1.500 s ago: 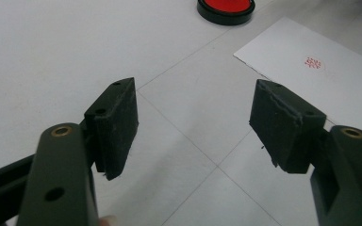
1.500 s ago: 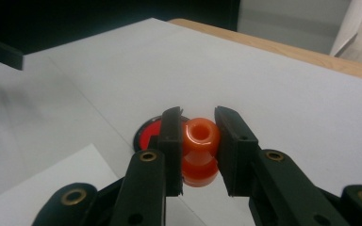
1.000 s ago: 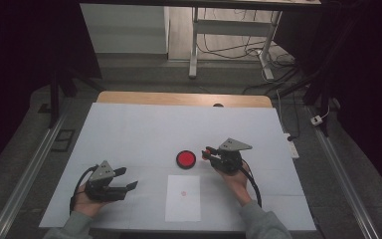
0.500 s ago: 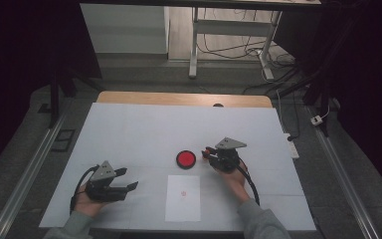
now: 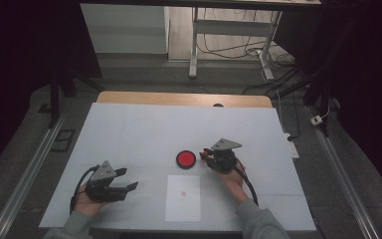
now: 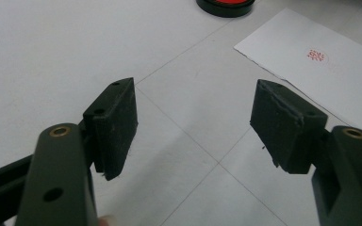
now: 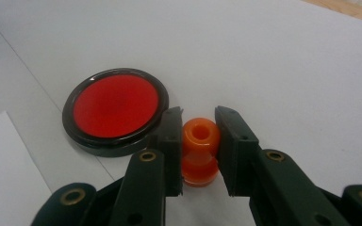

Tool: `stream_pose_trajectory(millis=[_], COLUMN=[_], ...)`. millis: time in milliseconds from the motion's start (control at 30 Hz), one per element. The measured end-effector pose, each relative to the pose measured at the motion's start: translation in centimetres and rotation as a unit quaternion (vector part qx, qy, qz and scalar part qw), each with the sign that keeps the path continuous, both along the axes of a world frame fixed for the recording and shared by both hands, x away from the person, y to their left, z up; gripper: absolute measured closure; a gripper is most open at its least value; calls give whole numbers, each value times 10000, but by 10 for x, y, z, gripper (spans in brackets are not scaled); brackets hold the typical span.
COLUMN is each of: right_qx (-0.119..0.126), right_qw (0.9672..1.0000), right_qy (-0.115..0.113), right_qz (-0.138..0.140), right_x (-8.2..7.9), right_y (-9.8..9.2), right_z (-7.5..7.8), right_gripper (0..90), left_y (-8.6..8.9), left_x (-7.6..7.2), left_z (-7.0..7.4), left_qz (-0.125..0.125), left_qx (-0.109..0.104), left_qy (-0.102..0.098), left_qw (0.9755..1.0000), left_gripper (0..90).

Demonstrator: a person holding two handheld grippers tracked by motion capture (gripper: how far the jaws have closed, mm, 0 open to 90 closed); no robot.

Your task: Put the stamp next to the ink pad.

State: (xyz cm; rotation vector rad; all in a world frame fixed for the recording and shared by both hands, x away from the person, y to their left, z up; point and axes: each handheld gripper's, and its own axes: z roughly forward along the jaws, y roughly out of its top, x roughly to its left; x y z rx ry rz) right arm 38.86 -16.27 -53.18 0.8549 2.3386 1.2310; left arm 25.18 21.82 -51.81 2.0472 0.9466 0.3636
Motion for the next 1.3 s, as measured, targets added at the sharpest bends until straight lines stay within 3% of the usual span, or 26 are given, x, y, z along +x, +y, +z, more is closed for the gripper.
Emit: stream_pose_trajectory(millis=[400,500,633,933,1300], right_qx=[13,54,169,254,124], right_qw=[10000,10000,9999,9996,9997], right_qy=[72,74,12,-31,-133], right_qz=[-29,-16,-11,86,190], right_x=[1,1,-1,-5,-20], right_y=[0,0,-1,-7,-20], right_z=[0,1,7,16,29], right_gripper=[714,569,499,471,447], left_y=[0,1,1,5,5], left_x=[0,0,0,2,1], left_z=[0,0,0,-1,-1], left_qz=[10,14,21,63,73], left_qx=[1,-6,-16,-74,-62], left_qy=[-9,-10,-2,20,23], left_qw=[10000,10000,10000,10000,10000], left_gripper=[322,322,323,322,322])
